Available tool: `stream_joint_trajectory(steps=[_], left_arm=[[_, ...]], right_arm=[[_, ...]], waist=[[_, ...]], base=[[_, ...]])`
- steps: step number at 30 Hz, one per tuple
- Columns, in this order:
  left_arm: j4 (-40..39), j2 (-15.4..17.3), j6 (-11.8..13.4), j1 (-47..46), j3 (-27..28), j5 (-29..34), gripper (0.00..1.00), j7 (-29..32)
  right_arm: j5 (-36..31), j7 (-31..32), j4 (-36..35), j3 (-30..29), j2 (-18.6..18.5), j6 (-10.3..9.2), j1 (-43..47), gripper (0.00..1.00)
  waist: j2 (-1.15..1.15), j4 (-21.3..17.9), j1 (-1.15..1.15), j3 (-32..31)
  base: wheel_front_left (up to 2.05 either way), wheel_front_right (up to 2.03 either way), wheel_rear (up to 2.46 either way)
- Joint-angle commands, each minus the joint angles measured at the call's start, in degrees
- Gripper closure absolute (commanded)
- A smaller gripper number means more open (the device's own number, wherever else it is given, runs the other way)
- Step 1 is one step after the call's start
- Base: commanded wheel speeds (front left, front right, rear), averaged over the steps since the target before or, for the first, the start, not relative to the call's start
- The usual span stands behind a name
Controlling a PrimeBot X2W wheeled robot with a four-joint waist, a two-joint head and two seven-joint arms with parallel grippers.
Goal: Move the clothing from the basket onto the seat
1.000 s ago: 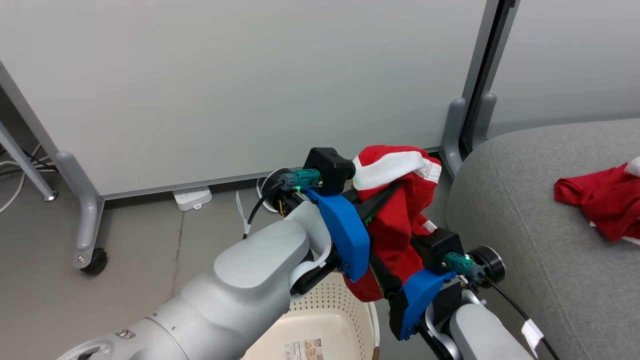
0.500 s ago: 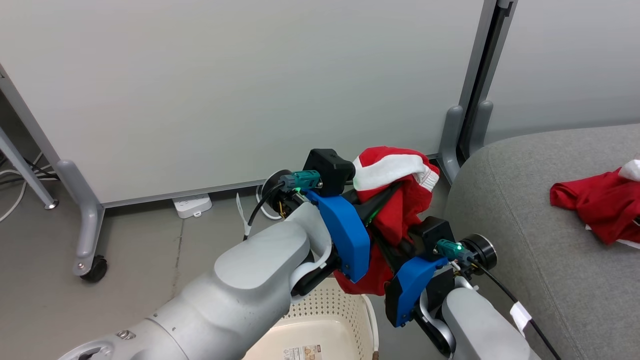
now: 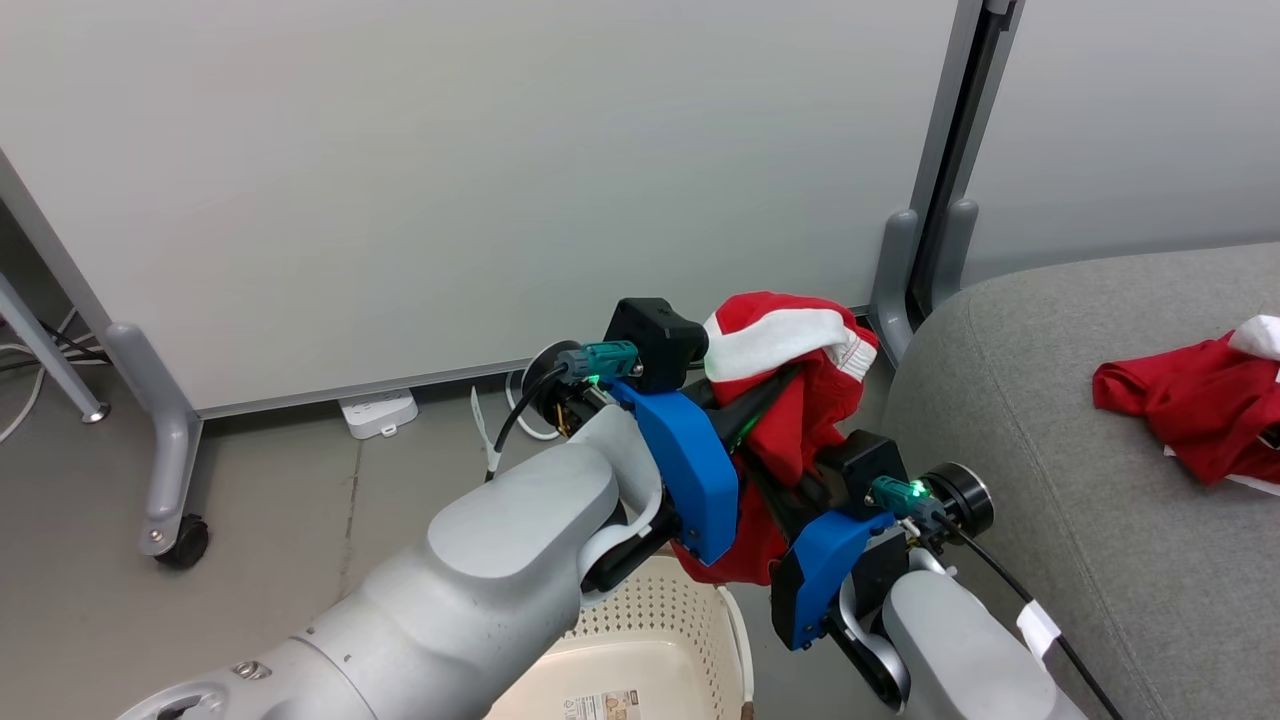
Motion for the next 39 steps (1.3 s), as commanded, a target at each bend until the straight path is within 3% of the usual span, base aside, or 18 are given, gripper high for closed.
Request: stream_joint_trajectory(steps=[1,20,21,22,34,39], left_arm=[[0.0,0.1,-0.1,0.5,-0.1,-0.2,1.0,-0.5],[0.1,0.1,-0.2,-0.3,-0.1,-0.9,1.0,-0.5],[0.1,0.1,-0.2,-0.4,-0.1,-0.9,0.53,-0.5],[0.0,0.1,-0.2,-0.5,-0.1,-0.9,0.0,-0.6],[0.9,0.1,0.7,1.6,0.5,0.8,0.0,-4.1],[-1.8,1.8,2.0,5.3,6.1,6.8,0.0,-4.4]], right_arm=[[-0.2,-0.2,0.3,0.1,-0.1,-0.04,-0.7,1.0],[-0.7,-0.7,1.0,0.6,-0.1,-0.04,-1.1,1.0],[-0.7,-0.7,1.0,0.6,-0.1,-0.04,-1.1,1.0],[-0.7,-0.7,0.9,0.6,-0.1,-0.04,-1.1,1.0],[-1.2,-1.4,0.3,-0.9,-0.1,-0.04,-0.4,1.0],[-1.8,-1.6,0.0,-2.6,-0.1,-0.04,0.5,1.0]], waist=[[0.0,0.0,0.0,-0.1],[0.0,-0.6,0.0,-0.6],[0.0,-0.6,0.0,-0.6],[0.0,-0.7,0.0,-0.6],[0.0,-0.7,0.0,0.0],[0.0,-0.2,0.0,0.4]], base=[[0.0,0.0,0.0],[0.0,0.0,0.0],[0.0,0.0,0.0],[0.0,0.0,0.0],[0.0,0.0,0.0],[0.0,0.0,0.0]])
